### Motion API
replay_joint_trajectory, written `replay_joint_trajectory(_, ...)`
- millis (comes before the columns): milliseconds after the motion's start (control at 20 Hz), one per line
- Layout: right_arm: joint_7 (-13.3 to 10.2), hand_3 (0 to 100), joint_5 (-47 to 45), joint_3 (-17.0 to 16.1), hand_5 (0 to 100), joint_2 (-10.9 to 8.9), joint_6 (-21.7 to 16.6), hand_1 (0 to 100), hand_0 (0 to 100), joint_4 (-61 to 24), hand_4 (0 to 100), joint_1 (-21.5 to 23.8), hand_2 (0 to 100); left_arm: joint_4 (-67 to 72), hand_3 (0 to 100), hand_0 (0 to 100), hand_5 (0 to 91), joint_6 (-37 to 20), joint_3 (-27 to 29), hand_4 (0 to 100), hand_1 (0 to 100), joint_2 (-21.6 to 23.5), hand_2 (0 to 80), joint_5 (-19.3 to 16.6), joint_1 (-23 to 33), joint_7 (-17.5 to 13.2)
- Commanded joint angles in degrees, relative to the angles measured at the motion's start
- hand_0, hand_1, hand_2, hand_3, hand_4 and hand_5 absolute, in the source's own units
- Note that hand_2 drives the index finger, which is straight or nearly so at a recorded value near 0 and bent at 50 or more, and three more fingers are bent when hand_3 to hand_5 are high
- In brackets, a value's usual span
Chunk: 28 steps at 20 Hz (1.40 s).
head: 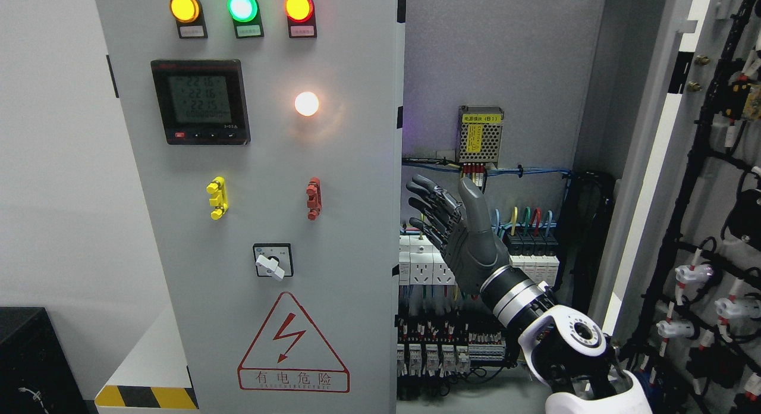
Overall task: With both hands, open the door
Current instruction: 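Raise the right hand into the cabinet behind the meter door's edge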
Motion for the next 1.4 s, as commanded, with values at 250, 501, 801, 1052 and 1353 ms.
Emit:
replay_joint_trajectory(250,6.17,0,-3.88,-0.54,0,-2.43,0.32,0,0,3.59,0,-1.31,0,0.0,0,0,0.0,-0.02,0.0,0,0,0.0,0.0,0.0,0.0,-0.01)
replay_joint_trajectory(501,7.05,0,-4.14,-0.54,0,-2.43,5.06,0,0,4.12,0,-1.66,0,0.0,0,0,0.0,-0.02,0.0,0,0,0.0,0.0,0.0,0.0,-0.01)
replay_joint_trajectory(801,7.58,0,-4.58,-0.62,0,-2.43,5.33,0,0,4.12,0,-1.48,0,0.0,0,0,0.0,-0.02,0.0,0,0,0.0,0.0,0.0,0.0,-0.01)
replay_joint_trajectory(1052,11.7,0,-5.81,-0.62,0,-2.35,5.42,0,0,3.95,0,-2.01,0,0.0,0,0,0.0,-0.02,0.0,0,0,0.0,0.0,0.0,0.0,-0.01)
replay_joint_trajectory(1353,15.66,0,-5.73,-0.62,0,-2.26,5.59,0,0,4.03,0,-2.8,0,0.0,0,0,0.0,-0.02,0.0,0,0,0.0,0.0,0.0,0.0,-0.01)
